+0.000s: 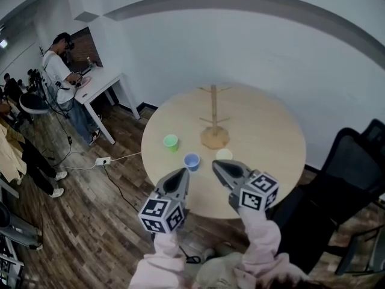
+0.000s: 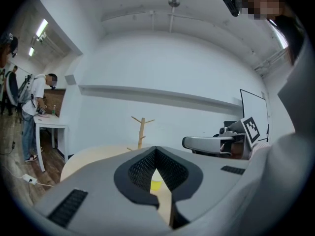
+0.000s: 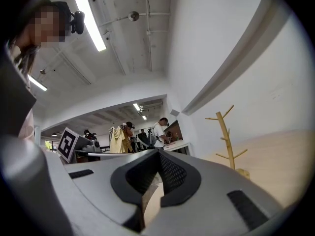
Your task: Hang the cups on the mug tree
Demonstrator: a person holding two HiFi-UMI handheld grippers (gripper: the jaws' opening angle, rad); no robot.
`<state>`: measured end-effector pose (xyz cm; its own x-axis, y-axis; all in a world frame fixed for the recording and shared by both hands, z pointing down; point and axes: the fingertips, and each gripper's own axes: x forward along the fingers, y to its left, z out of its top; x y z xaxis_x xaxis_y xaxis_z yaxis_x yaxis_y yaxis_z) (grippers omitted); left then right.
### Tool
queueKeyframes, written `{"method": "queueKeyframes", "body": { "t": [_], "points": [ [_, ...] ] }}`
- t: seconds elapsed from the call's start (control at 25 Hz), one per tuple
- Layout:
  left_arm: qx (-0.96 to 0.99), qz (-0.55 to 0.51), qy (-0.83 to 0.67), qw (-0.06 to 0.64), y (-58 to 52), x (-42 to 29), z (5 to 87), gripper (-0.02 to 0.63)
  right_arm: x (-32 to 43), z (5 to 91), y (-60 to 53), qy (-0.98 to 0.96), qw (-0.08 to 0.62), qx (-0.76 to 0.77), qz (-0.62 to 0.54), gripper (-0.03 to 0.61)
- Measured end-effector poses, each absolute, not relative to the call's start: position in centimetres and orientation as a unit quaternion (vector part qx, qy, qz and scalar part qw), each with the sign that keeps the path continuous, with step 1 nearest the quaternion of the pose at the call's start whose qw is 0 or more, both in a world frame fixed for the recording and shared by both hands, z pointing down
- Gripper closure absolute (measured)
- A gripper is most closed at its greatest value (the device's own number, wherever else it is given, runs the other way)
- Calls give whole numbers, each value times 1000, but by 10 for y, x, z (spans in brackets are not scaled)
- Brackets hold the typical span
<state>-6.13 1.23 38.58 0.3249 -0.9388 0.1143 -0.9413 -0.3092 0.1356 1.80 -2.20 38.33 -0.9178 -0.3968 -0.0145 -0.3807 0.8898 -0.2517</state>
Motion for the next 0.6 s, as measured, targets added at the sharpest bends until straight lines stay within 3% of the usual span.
{"method": "queueKeyframes", "body": {
  "t": [0.6],
  "points": [
    [805,18,-578,131,-38,-34,415,609,42,412,-80,966,-1,-210,-151,585]
  ]
}}
